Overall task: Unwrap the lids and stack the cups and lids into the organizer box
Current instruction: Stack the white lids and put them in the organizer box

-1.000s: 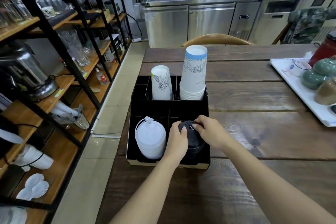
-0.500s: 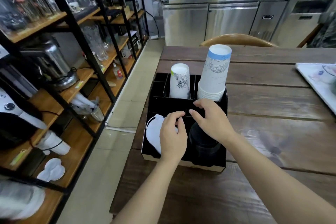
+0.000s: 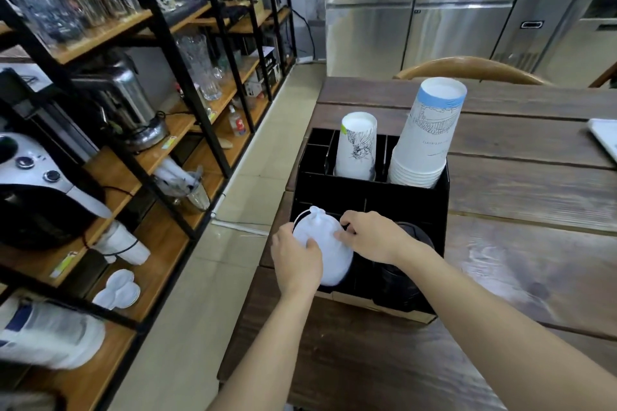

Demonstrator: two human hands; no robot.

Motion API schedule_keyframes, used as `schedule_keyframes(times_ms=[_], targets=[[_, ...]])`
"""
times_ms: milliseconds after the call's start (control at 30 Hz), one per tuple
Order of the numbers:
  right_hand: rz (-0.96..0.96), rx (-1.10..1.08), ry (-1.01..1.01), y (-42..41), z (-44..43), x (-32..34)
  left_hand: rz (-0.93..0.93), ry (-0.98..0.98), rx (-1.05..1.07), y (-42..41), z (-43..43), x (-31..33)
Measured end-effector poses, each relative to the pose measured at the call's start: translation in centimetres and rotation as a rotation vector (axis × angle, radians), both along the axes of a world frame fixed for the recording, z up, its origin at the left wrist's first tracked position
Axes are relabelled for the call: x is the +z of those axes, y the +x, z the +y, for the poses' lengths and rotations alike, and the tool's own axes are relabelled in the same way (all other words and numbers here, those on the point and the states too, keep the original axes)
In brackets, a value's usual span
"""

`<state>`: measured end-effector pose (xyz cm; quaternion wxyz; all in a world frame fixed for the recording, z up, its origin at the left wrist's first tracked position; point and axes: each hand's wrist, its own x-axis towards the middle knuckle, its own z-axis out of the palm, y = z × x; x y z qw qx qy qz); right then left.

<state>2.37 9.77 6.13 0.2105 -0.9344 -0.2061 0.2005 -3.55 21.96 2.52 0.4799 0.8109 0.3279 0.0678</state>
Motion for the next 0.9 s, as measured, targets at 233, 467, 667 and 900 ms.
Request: schedule_keyframes(times_ms=[233, 467, 667, 900], targets=[[0.052, -0.011, 0.002, 0.9, 0.4, 0.1, -0.032, -0.067, -0.052, 0.3, -0.4, 0.0], [0.128, 0.036, -0.026, 2.3, -0.3, 0.2, 0.002, -0.168, -0.051, -0.1, -0.7, -0.2], [0.098, 0.044, -0.064, 2.5, -0.2, -0.1, -0.034, -0.279, -0.09, 0.4, -1.0, -0.6], [0.021, 0.077, -0.106, 2.6, -0.3, -0.4, -0.066, -0.32, -0.096, 1.2, -0.6, -0.9]])
